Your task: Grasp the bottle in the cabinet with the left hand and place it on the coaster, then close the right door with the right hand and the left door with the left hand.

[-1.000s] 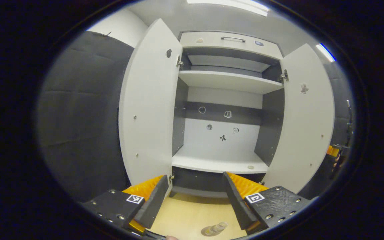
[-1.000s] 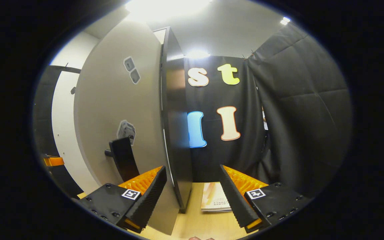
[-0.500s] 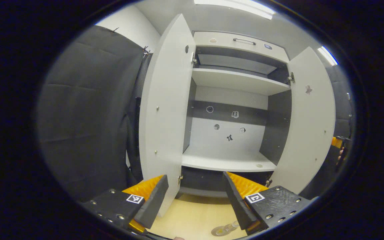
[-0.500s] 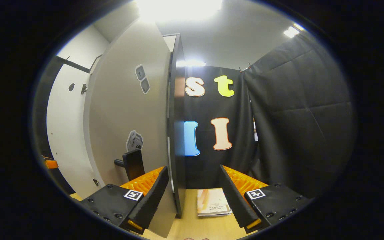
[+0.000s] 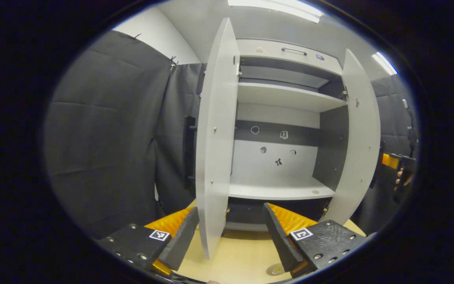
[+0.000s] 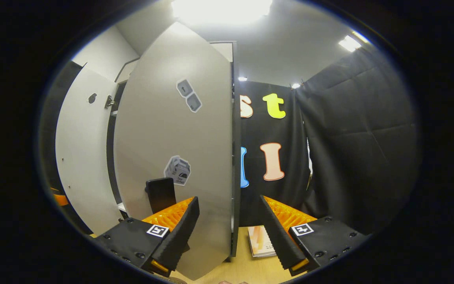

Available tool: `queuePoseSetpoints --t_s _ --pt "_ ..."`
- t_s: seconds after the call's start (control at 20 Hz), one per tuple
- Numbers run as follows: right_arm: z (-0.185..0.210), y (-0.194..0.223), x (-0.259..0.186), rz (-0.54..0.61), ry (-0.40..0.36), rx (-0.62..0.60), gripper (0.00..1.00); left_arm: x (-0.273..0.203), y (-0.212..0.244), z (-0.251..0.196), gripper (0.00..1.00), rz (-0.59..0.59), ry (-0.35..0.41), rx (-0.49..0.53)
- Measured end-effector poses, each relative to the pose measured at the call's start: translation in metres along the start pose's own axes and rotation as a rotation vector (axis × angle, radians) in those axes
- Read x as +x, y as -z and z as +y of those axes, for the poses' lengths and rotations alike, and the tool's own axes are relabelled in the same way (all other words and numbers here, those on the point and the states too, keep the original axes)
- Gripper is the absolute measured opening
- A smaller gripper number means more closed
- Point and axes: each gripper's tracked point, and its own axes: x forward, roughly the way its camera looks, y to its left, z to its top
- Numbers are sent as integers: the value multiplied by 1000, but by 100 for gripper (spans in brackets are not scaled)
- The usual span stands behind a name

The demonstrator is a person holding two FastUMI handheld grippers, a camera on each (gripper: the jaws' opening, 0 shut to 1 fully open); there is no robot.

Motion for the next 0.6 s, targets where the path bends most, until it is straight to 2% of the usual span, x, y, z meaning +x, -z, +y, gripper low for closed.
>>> queuePoseSetpoints --t_s 0.15,0.25,0.3,0.4,0.45,0.55,0.6 --pt "33 -2 10 3 -25 22 97 -6 4 10 100 -1 6 -5" --pt "59 -12 12 -29 -70 52 96 -12 6 22 100 -4 -4 6" --pt "70 -11 11 -25 -87 55 92 -14 5 30 100 -11 -16 19" --pt "78 -3 9 -13 -92 35 96 -17 9 45 100 -13 -29 26" --pt "81 1 9 -4 -89 29 92 -20 9 52 100 -16 -31 21" --pt "85 7 8 9 -80 31 92 -23 10 67 100 -24 -35 4" --pt "87 11 7 16 -74 33 96 -24 9 75 100 -30 -32 -6"
